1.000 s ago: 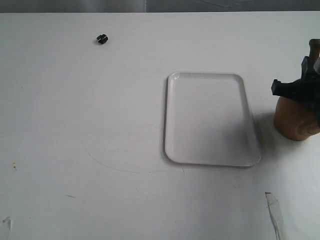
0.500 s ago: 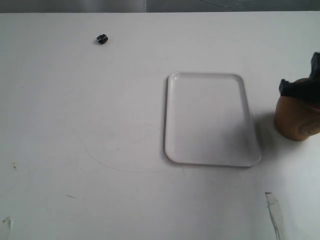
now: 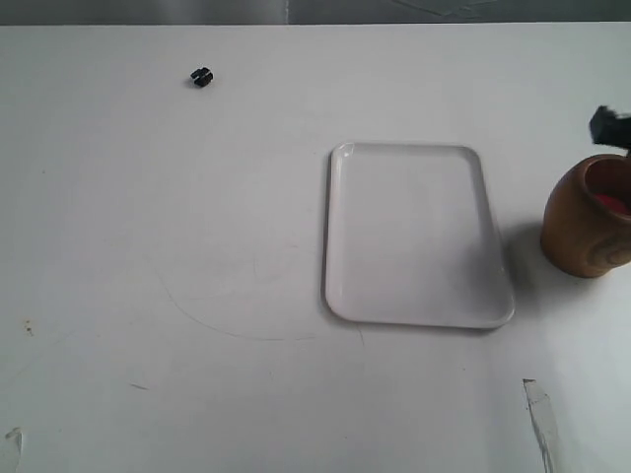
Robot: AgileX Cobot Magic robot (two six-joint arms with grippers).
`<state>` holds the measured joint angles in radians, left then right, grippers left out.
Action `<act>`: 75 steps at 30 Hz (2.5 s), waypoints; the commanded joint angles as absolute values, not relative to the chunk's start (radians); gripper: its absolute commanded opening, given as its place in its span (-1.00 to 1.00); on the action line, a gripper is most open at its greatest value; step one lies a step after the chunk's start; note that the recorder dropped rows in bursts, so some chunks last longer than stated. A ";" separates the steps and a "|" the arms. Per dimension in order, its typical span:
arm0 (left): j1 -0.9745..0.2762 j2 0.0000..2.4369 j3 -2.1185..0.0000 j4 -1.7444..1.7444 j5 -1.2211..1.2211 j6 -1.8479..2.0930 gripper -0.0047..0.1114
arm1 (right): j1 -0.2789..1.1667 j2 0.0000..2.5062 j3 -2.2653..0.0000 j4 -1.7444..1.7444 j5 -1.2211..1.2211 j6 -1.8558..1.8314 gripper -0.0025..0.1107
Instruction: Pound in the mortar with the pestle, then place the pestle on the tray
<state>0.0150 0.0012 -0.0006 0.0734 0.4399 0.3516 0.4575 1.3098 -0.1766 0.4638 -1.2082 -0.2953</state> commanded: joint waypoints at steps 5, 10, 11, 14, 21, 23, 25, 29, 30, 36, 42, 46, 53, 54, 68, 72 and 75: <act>0.007 0.000 0.000 0.066 0.437 0.343 -0.92 | 0.456 1.242 -0.165 0.504 -1.130 -0.333 -0.96; 0.007 0.000 0.000 0.066 0.437 0.343 -0.92 | 0.456 1.426 -0.165 0.504 -1.221 -0.301 -0.96; 0.007 0.000 0.000 0.066 0.437 0.343 -0.92 | 0.456 1.461 -0.165 0.504 -1.221 -0.285 -0.96; 0.007 0.000 0.000 0.066 0.437 0.343 -0.92 | 0.456 1.582 -0.165 0.495 -1.221 -0.209 -0.96; 0.007 0.000 0.000 0.066 0.437 0.343 -0.92 | 0.456 1.601 -0.188 0.453 -1.221 -0.210 -0.96; 0.007 0.000 0.000 0.066 0.437 0.343 -0.92 | 0.456 1.523 -0.188 0.451 -1.221 -0.240 -0.96; 0.007 0.000 0.000 0.066 0.437 0.343 -0.92 | 0.456 1.429 -0.188 0.451 -1.221 -0.266 -0.96; 0.007 0.000 0.000 0.066 0.437 0.343 -0.92 | 0.456 1.220 -0.188 0.457 -1.206 -0.297 -0.96; 0.007 0.000 0.000 0.066 0.437 0.343 -0.92 | 0.456 1.187 -0.188 0.462 -1.173 -0.316 -0.96; 0.007 0.000 0.000 0.066 0.437 0.343 -0.92 | 0.456 1.209 -0.188 0.510 -1.106 -0.344 -0.96; 0.007 0.000 0.000 0.066 0.437 0.343 -0.92 | 0.456 1.465 -0.188 0.500 -1.221 -0.320 -0.96; 0.007 0.000 0.000 0.066 0.437 0.343 -0.92 | 0.456 1.664 -0.197 0.502 -1.221 -0.220 -0.96; 0.007 0.000 0.000 0.066 0.437 0.343 -0.92 | 0.456 1.639 -0.238 0.469 -1.221 -0.250 -0.96; 0.007 0.000 0.000 0.066 0.437 0.343 -0.92 | 0.456 1.598 -0.240 0.470 -1.221 -0.271 -0.96; 0.007 0.000 0.000 0.066 0.437 0.343 -0.92 | 0.456 1.124 -0.607 0.324 0.061 -0.284 -0.96; 0.007 0.000 0.000 0.066 0.437 0.343 -0.92 | 0.456 1.203 -0.759 0.350 0.373 -0.280 -0.96; 0.007 0.000 0.000 0.066 0.437 0.343 -0.92 | 0.463 1.290 -0.811 0.357 0.457 -0.280 -0.96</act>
<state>0.0150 0.0012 -0.0006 0.0734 0.4399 0.3516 0.4593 1.2468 -0.7812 0.3539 0.4015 -0.2862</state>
